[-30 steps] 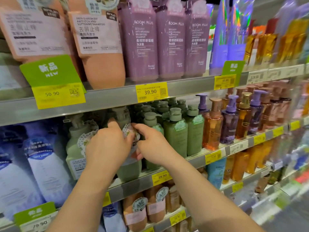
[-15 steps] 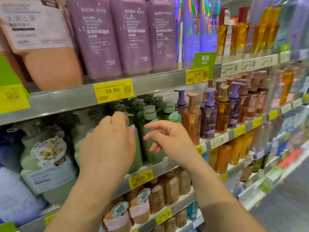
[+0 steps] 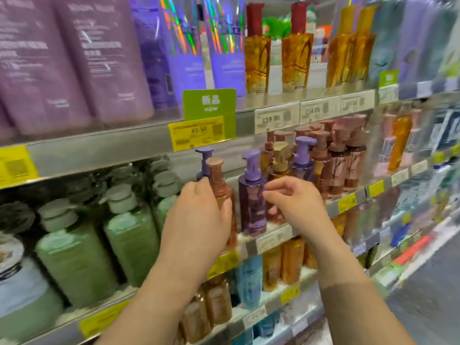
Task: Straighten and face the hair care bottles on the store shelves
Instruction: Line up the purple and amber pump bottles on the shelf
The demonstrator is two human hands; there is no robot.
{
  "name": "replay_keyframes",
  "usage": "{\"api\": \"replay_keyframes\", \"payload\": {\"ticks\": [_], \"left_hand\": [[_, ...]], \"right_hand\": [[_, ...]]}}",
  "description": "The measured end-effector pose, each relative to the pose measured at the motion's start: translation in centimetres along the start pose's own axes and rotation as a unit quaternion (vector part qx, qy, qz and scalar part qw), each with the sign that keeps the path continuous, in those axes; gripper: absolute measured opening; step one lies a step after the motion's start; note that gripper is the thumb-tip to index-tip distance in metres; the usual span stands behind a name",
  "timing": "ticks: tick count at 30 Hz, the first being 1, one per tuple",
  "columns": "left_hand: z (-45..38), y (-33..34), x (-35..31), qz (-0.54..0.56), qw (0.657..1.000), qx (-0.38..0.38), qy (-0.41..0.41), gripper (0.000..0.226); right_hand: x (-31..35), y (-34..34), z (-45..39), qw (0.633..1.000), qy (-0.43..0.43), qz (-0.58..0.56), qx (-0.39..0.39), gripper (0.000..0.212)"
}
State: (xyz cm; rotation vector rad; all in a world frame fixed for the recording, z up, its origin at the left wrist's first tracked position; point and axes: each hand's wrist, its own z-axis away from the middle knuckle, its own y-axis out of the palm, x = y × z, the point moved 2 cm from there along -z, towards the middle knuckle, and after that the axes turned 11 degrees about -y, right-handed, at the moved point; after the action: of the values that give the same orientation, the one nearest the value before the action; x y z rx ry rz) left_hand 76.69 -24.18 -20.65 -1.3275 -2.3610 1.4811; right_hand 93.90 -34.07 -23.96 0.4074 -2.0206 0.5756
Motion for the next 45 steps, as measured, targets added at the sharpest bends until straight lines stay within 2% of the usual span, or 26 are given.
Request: {"api": "replay_keyframes", "payload": {"ticks": [3,7,9,12,14,19,34,36,39,45], "left_hand": [[-1.1,3.3,-1.4,0.015,0.999,0.001,-0.041,0.076],[-1.5,6.6,-2.7,0.034,0.992,-0.009,-0.118,0.098],[-1.6,7.7,-2.8,0.034,0.986,-0.019,-0.159,0.095],[-1.9,9.0,-2.4,0.011,0.979,-0.025,-0.201,0.068],[-1.8,9.4,-2.3,0.001,0.975,-0.026,-0.219,0.059],[-1.6,9.8,-2.3,-0.016,0.974,-0.046,-0.223,0.056],[-1.7,9.8,-2.0,-0.016,0.97,-0.067,-0.234,0.054],[-1.7,9.7,-2.0,-0.016,0.971,-0.066,-0.228,0.055],[-1.8,9.6,-1.9,-0.02,0.974,-0.06,-0.219,0.057],[-1.8,9.3,-1.7,-0.027,0.978,-0.044,-0.202,0.062]], "right_hand": [[-2.5,-3.0,-3.0,0.991,-0.031,0.122,-0.041,0.019],[-4.3,-4.5,-5.6,0.972,-0.095,0.213,-0.017,0.052],[-5.1,-4.5,-6.7,0.965,-0.107,0.238,0.023,0.067],[-5.9,-4.4,-8.0,0.956,-0.115,0.254,0.094,0.078],[-6.2,-4.3,-8.6,0.953,-0.122,0.251,0.119,0.08],[-6.7,-4.2,-9.4,0.945,-0.158,0.248,0.144,0.076],[-6.3,-4.3,-8.7,0.92,-0.236,0.273,0.151,0.066],[-6.5,-4.3,-8.5,0.925,-0.233,0.267,0.133,0.067],[-6.8,-3.9,-8.7,0.932,-0.209,0.27,0.123,0.079],[-7.1,-3.9,-8.7,0.934,-0.188,0.277,0.122,0.079]]}}
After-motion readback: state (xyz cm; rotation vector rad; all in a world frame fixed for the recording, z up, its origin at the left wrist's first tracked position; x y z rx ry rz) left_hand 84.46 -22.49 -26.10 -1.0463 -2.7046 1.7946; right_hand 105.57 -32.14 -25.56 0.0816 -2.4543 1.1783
